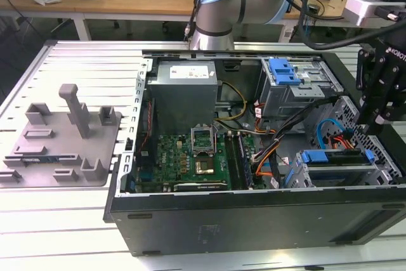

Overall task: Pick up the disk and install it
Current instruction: 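Insert the second disk wire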

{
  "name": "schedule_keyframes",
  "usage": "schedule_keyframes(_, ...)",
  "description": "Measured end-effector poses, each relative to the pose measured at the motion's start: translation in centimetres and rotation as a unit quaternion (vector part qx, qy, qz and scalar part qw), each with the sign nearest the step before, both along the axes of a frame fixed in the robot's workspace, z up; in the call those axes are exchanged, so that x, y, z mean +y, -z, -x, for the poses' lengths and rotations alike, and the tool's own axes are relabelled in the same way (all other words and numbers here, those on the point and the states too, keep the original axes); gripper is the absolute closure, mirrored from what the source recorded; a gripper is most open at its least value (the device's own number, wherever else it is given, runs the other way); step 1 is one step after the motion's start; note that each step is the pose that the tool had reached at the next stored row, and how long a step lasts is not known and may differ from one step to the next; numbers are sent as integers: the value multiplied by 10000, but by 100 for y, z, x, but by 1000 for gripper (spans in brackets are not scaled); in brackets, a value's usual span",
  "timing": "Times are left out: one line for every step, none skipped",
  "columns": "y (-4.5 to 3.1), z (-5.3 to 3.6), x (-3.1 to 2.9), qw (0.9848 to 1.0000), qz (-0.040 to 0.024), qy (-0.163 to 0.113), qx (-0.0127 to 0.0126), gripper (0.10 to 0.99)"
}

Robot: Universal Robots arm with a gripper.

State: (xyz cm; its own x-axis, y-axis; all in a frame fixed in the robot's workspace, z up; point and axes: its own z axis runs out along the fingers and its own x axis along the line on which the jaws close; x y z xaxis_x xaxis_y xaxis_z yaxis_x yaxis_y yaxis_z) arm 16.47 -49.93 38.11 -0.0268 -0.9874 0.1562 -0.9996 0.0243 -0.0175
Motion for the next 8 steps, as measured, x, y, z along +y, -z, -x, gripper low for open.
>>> schedule_keyframes(0,0,0,10000,0,-1,0,780)
schedule_keyframes(0,0,0,10000,1,-2,0,780)
schedule_keyframes(0,0,3,10000,0,-3,0,780)
schedule_keyframes(0,0,8,10000,0,-3,0,780)
schedule_keyframes(0,-7,16,10000,3,-4,4,780)
schedule_keyframes(0,-30,34,10000,14,-2,35,780)
schedule_keyframes(0,-49,39,10000,16,-3,56,780)
schedule_keyframes(-1,-57,39,10000,17,-3,62,780)
